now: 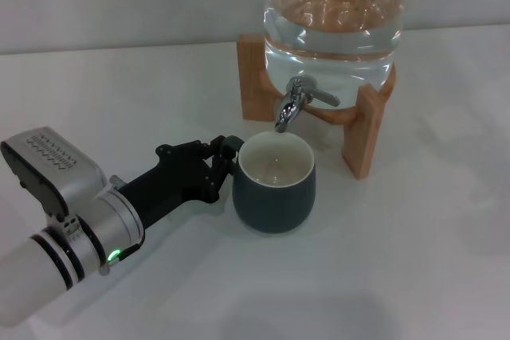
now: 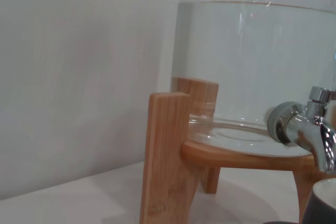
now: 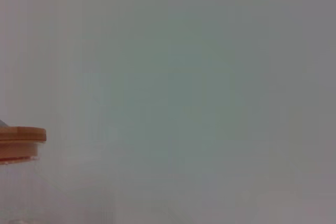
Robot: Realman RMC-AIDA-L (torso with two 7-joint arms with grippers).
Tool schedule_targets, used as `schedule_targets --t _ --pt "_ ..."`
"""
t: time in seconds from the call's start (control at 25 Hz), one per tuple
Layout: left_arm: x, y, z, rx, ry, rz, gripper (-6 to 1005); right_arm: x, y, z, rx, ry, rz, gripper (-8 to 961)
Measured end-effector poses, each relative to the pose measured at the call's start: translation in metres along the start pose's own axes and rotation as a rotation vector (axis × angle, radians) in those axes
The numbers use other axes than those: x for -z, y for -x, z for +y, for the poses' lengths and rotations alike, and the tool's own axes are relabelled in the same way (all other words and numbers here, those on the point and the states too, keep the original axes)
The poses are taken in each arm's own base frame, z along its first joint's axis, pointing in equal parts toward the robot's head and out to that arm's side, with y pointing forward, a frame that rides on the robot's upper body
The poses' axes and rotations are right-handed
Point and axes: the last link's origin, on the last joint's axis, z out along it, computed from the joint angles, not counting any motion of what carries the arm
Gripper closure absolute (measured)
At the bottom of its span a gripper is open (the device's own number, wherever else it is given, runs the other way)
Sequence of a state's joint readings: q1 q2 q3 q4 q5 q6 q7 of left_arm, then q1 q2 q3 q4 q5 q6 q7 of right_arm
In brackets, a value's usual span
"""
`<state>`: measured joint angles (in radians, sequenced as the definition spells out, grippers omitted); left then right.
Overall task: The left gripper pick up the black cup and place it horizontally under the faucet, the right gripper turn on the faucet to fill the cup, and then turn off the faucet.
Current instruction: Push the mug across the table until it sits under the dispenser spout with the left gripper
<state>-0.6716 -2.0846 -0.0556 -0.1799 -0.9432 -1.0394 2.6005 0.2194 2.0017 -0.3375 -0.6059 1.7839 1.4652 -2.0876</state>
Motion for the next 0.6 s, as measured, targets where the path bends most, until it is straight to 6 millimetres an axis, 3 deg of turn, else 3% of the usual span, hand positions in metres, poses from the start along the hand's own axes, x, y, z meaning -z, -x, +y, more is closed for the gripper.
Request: schedule_targets --t 0.6 --pt "0.0023 -0.0004 -0.0094 0.015 -0.037 -0.005 871 -0.0013 0.0004 0.0004 -0.001 0.003 -0.002 112"
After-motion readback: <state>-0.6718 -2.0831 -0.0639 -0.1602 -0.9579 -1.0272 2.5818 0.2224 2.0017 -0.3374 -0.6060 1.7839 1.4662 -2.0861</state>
